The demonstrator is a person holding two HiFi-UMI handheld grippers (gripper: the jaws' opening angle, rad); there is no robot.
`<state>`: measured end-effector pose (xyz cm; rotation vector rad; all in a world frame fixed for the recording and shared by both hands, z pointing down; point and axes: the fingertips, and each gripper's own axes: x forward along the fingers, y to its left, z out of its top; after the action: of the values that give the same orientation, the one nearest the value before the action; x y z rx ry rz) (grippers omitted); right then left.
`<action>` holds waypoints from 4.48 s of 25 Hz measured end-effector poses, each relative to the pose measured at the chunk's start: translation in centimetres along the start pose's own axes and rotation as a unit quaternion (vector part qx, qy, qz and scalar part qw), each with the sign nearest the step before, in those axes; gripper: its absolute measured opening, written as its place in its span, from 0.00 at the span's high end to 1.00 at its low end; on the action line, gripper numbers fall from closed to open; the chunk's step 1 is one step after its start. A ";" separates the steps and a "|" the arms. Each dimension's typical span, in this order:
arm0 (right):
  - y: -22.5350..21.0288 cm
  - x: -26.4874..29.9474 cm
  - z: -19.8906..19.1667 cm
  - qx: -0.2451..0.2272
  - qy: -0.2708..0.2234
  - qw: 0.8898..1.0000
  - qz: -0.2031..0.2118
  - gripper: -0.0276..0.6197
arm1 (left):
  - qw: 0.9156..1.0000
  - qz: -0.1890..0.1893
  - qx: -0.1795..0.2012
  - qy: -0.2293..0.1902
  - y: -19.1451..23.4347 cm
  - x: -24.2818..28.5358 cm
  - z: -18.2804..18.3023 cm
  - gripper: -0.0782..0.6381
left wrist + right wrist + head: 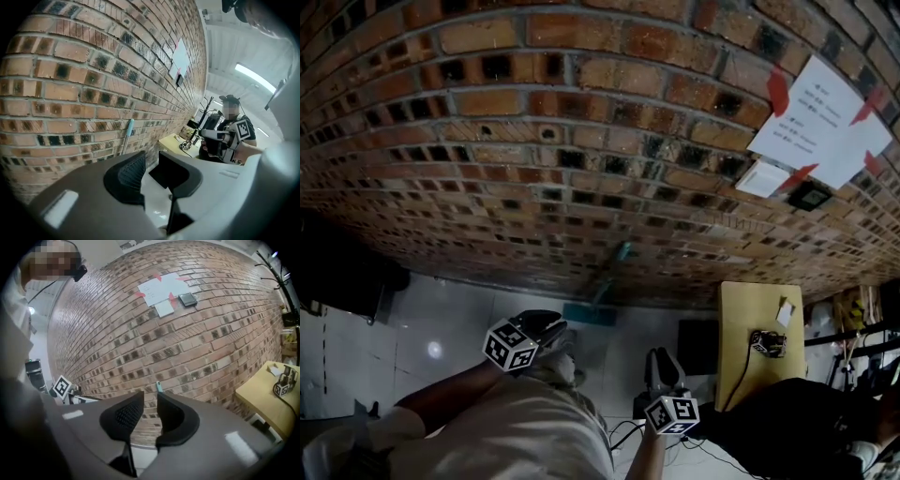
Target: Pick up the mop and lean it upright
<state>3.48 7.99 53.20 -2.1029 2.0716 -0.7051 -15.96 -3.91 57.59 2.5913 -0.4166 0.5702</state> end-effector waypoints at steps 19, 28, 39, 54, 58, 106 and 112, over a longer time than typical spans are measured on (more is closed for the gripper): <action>-2.4 11.5 9.4 -0.095 0.015 0.995 0.002 0.82 | 0.999 -0.036 -0.005 -0.016 6.5 11.3 8.3 0.73; -2.4 13.6 10.8 -0.102 0.001 0.995 0.004 0.82 | 0.999 -0.052 0.015 -0.003 7.3 14.1 9.0 0.73; -5.9 13.6 8.3 -0.058 0.020 0.998 -0.021 0.82 | 0.997 -0.051 0.045 0.022 6.7 15.5 9.1 0.74; -6.8 13.7 12.6 -0.137 0.059 0.980 0.132 0.82 | 0.999 0.052 0.001 0.001 2.1 16.9 12.1 0.74; -8.2 14.6 12.4 -0.143 0.062 0.972 0.174 0.82 | 0.997 0.080 -0.009 -0.019 1.7 17.4 12.4 0.74; -8.9 17.3 2.3 -0.127 0.129 0.979 0.094 0.82 | 0.995 0.092 0.015 0.036 8.9 18.1 3.4 0.75; -9.5 16.7 1.8 -0.123 0.138 0.979 0.088 0.82 | 0.990 0.135 0.020 0.035 12.0 22.3 1.7 0.66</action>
<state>12.33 -8.02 59.47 -1.9973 2.5772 -0.7908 -0.54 -19.22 70.76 2.5610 -0.7449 0.7659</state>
